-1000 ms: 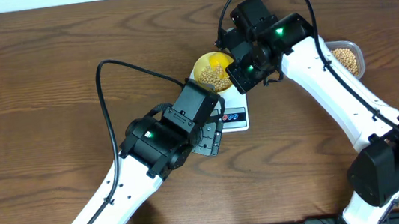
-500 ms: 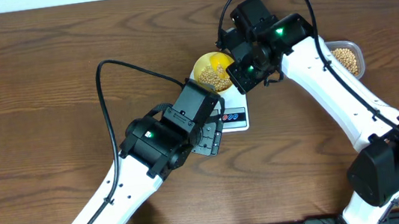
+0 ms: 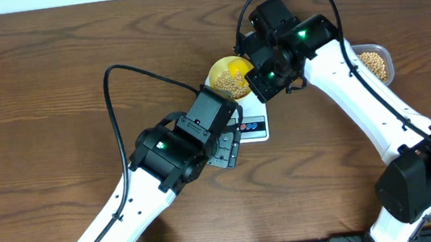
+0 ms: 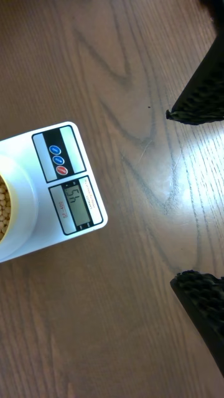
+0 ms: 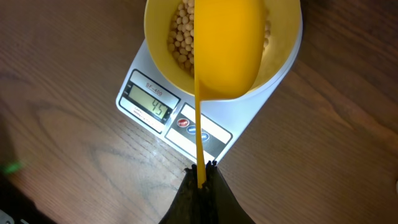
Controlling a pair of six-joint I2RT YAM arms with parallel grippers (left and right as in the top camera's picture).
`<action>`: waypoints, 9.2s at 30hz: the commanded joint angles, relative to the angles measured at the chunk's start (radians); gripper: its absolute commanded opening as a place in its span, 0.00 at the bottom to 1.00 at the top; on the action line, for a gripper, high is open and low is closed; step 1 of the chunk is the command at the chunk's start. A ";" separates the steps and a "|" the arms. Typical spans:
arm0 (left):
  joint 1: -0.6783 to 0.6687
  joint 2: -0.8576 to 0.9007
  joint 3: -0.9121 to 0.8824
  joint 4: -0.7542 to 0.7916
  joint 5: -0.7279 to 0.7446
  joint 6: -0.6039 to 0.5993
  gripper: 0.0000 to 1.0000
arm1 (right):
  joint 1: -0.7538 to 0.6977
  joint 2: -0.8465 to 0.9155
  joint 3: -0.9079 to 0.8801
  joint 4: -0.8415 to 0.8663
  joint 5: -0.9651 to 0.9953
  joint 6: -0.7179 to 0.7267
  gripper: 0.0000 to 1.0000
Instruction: Scoop item into bowl and weigh 50g on scale
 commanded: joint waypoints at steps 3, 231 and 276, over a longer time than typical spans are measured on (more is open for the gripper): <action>0.002 0.004 0.019 -0.002 0.001 0.008 0.78 | 0.006 0.008 0.027 -0.003 0.003 -0.012 0.01; 0.002 0.004 0.019 -0.002 0.001 0.008 0.78 | -0.367 -0.102 -0.010 -0.253 0.508 0.531 0.01; 0.002 0.004 0.019 -0.002 0.001 0.008 0.78 | -0.463 -0.102 -0.306 0.078 0.220 0.459 0.01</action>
